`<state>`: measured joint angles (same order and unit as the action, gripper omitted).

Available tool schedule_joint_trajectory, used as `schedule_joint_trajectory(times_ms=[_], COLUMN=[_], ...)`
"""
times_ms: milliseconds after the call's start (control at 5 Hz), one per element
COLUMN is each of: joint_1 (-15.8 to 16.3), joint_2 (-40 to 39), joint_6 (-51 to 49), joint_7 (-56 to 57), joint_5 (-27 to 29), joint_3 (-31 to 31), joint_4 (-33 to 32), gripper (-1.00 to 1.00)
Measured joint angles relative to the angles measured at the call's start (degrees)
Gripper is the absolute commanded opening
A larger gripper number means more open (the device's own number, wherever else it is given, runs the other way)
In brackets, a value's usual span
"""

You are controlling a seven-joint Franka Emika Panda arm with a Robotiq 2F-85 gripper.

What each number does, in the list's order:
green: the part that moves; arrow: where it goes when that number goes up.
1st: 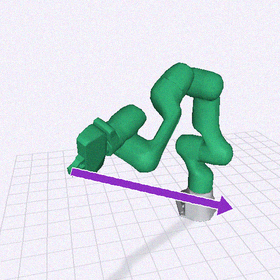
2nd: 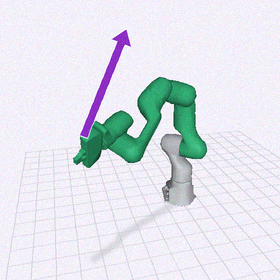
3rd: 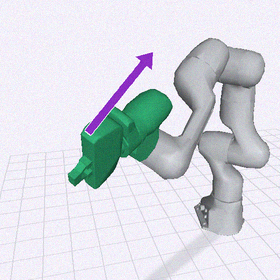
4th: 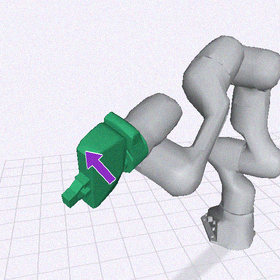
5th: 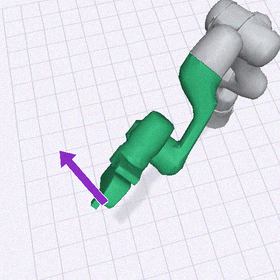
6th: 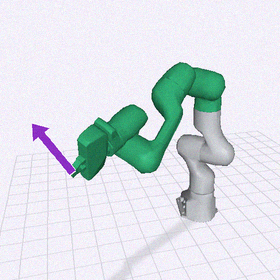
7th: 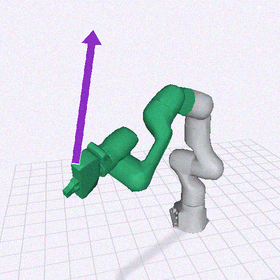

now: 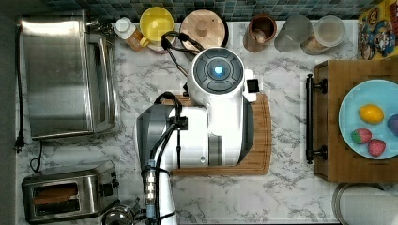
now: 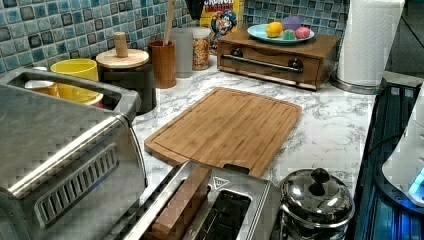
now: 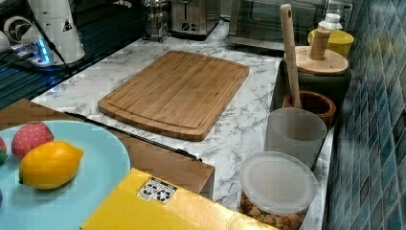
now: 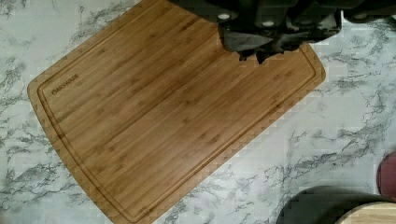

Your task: Turn on the toaster.

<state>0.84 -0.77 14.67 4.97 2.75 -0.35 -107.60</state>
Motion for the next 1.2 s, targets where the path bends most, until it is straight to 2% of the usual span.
schedule_joint_trajectory(times_ms=[600,800,1200], joint_1=[0.4,0.4,4.1], joint_2=[-0.5,0.4,5.9], joint_6=[1.1,5.6,9.2], joint_7=[1.5,3.2,5.0], joint_5=[0.1,0.8,5.0], joint_3=[-0.5,-1.6,-2.7], joint_4=[-2.4,-6.0,-15.3], gripper=[-1.00,-1.00,-1.00])
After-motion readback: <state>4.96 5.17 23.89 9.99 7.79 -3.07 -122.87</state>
